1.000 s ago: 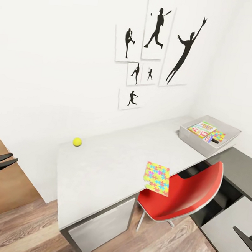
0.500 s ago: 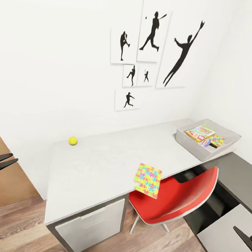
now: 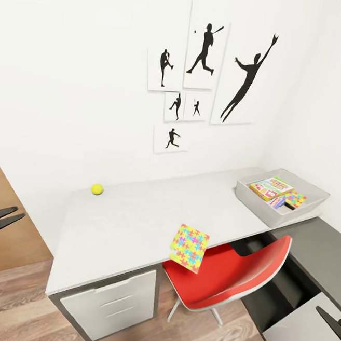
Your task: Put all the toys in the child's room - the three board games (two on the bed and one on the table), the two jigsaw puzzles on the table, and the tennis ball on the table - inside the toy box on the table in the child's room.
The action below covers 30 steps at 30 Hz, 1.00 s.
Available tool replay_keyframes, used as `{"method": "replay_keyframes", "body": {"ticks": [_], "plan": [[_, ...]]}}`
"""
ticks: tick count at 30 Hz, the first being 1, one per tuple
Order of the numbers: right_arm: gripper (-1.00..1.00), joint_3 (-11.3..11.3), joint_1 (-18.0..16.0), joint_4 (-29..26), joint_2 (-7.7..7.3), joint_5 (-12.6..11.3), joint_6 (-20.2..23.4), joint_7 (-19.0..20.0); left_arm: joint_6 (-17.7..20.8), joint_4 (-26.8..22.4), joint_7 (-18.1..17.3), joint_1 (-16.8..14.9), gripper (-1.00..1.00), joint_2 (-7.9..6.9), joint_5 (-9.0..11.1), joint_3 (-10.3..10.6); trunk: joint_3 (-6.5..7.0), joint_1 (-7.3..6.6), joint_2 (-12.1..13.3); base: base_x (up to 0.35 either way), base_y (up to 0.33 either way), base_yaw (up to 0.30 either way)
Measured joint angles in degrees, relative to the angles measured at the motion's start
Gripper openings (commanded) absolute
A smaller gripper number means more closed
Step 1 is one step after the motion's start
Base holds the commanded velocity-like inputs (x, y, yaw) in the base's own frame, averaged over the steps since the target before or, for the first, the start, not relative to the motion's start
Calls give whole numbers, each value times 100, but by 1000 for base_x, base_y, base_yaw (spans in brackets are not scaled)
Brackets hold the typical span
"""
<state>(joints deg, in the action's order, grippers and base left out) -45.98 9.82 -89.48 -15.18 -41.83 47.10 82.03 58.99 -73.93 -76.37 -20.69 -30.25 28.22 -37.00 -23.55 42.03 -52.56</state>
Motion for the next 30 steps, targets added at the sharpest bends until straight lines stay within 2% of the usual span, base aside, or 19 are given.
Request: {"method": "replay_keyframes", "body": {"ticks": [15, 30], "plan": [[100, -12, 0, 0, -1, 0, 0, 3, 0, -13, 4, 0, 100, 2, 1, 4, 123, 0, 0, -1, -304, 160], [100, -18, 0, -1, -5, -1, 0, -8, 0, -13, -13, 2, 100, 2, 2, 9, 247, 1, 0, -73, -304, 159]]}}
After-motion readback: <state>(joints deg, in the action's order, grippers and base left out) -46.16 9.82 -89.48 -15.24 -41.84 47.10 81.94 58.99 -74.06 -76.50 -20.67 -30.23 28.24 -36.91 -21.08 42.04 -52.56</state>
